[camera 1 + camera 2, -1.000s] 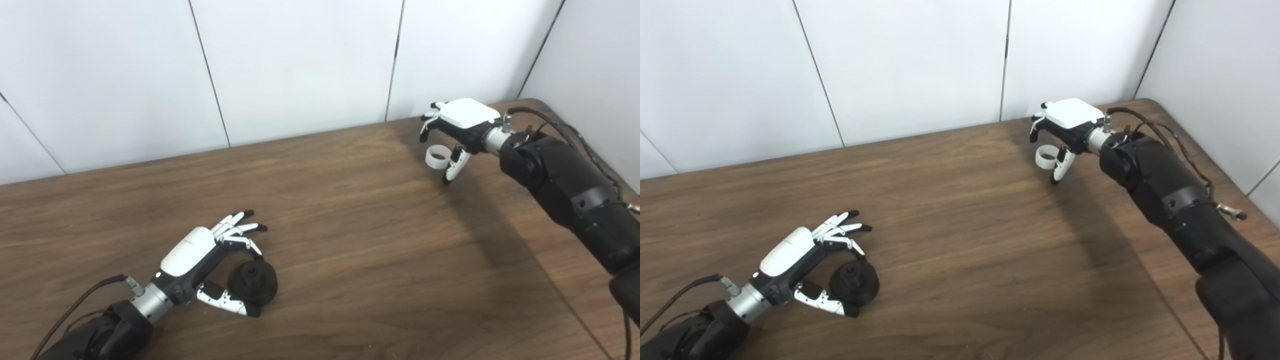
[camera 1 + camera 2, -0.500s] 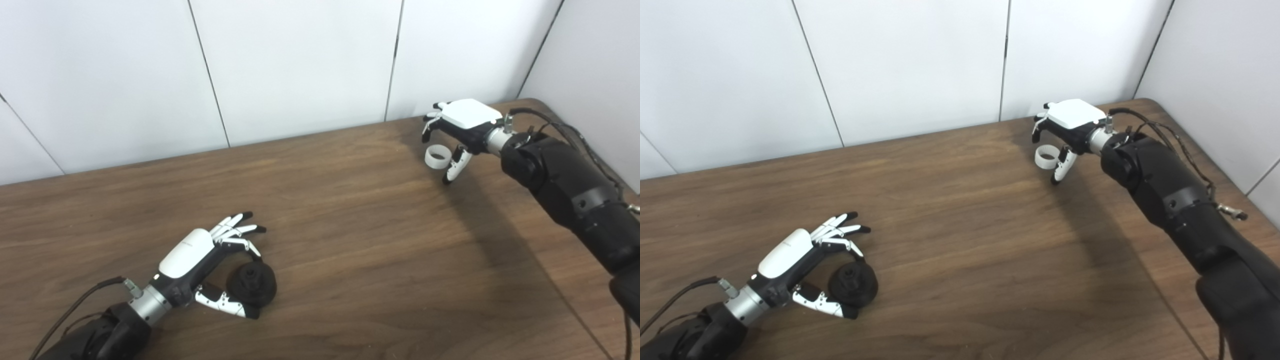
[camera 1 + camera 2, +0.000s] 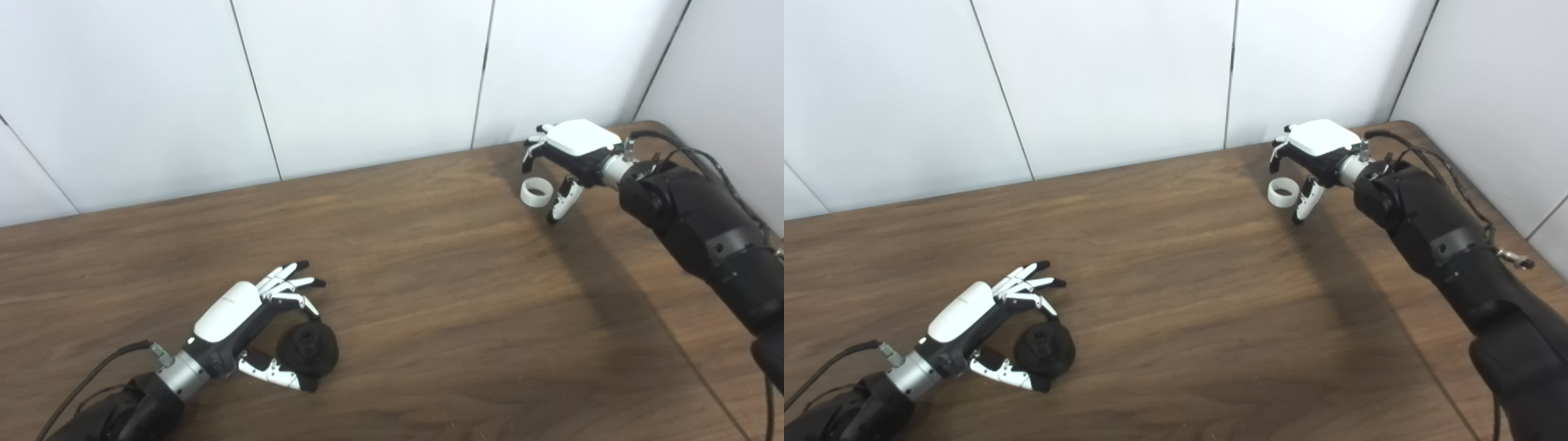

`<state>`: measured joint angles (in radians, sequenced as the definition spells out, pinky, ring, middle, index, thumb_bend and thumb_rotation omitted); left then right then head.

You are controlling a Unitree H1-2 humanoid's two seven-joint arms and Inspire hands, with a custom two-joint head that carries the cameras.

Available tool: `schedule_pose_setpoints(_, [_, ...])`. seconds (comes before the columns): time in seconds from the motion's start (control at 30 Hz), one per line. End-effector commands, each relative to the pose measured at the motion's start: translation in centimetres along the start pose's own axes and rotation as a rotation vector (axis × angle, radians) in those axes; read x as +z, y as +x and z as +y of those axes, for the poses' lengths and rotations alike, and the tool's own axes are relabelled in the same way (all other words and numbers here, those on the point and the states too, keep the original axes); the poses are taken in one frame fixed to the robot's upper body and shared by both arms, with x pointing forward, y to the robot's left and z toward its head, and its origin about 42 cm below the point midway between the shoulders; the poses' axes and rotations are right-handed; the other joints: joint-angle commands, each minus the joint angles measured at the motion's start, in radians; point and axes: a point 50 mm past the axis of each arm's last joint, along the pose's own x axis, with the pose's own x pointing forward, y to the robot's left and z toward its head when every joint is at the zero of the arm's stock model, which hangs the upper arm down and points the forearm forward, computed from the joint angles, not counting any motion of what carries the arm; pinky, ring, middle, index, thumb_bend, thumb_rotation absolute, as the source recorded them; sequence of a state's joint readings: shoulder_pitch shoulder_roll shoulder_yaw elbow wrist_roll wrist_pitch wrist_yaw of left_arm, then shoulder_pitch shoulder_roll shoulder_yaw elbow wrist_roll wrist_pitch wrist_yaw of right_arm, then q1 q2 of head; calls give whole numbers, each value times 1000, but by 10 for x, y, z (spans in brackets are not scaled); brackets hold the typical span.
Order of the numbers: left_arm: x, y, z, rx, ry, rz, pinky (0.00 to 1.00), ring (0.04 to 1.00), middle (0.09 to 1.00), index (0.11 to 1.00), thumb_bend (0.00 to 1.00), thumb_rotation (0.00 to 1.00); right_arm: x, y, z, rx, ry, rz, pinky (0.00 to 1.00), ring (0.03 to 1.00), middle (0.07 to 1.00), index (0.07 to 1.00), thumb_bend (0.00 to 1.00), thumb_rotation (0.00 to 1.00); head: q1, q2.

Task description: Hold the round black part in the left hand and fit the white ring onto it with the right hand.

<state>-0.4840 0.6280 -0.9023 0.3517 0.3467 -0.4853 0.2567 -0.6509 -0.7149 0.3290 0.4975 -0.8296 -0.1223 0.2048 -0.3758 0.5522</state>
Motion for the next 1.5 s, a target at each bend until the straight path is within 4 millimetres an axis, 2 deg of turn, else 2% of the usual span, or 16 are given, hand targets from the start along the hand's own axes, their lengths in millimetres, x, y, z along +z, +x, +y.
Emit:
schedule_pose_setpoints(0.0, [-11,-32,-25,-198,32,68,1000,1000,881,481,525,61,-15,-1,-33,-72,-20,29,982,992,911,695,917,203,0,0])
schedule_pose_setpoints(0.73, [-10,-35,-25,-192,32,65,1000,1000,880,481,525,61,-14,-1,-27,-55,-2,33,1000,996,904,691,913,203,-8,6])
schedule_pose_setpoints(1.0, [-6,-37,-27,-190,38,54,1000,1000,884,481,525,60,-15,-3,-24,-25,15,39,1000,1000,907,698,923,220,-6,16])
schedule_pose_setpoints(1.47, [-1,-39,-28,-201,24,53,1000,1000,881,482,525,61,-14,4,-17,41,33,75,1000,1000,910,702,907,263,1,8])
